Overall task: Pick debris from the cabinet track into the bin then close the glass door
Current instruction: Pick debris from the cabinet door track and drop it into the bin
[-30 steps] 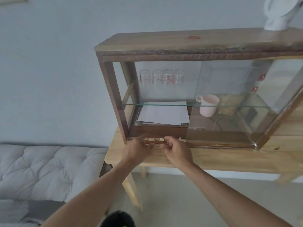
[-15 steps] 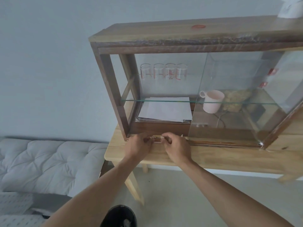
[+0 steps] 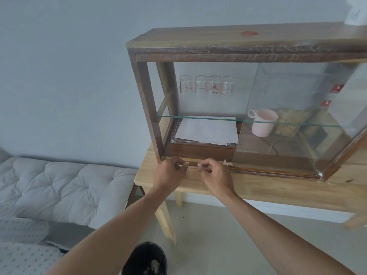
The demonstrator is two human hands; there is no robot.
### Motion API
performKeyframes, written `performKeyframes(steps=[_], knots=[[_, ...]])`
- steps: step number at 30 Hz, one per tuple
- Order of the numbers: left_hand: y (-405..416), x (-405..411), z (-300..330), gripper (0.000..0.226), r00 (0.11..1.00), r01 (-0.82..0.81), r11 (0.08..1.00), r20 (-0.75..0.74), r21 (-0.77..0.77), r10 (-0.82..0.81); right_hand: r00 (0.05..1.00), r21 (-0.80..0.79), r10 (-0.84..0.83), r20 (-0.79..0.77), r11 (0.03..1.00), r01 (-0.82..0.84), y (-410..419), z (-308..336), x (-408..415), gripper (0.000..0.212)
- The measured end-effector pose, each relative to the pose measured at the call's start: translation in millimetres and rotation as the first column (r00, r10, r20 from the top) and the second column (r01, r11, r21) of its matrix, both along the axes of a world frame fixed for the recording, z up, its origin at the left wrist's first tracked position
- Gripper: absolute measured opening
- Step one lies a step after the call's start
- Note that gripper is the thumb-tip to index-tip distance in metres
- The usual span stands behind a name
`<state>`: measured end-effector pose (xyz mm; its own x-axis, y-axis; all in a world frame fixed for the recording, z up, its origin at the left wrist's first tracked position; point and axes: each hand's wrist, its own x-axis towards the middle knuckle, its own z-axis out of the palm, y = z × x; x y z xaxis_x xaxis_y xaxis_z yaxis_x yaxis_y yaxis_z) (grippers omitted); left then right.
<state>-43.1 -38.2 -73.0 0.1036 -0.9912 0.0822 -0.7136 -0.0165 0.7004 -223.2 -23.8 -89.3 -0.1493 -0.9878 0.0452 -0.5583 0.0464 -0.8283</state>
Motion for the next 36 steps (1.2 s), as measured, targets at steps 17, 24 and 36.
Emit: performKeyframes(steps=[17, 24, 36], knots=[[121.9, 110.2, -44.5, 0.016, 0.987, -0.145, 0.981, -0.050, 0.132, 0.153, 0.978, 0.096, 0.210, -0.005, 0.973, -0.208, 90.7, -24.3, 96.9, 0.014], [179.1, 169.0, -71.6, 0.013, 0.956, -0.273, 0.945, -0.058, 0.182, 0.287, 0.945, 0.158, 0.325, -0.042, 0.936, -0.315, 120.0, -48.7, 159.4, 0.012], [232.5, 226.0, -222.1, 0.017, 0.887, -0.417, 0.815, -0.013, 0.403, 0.461, 0.867, 0.328, 0.491, -0.083, 0.835, -0.442, 139.7, -186.4, 232.0, 0.011]])
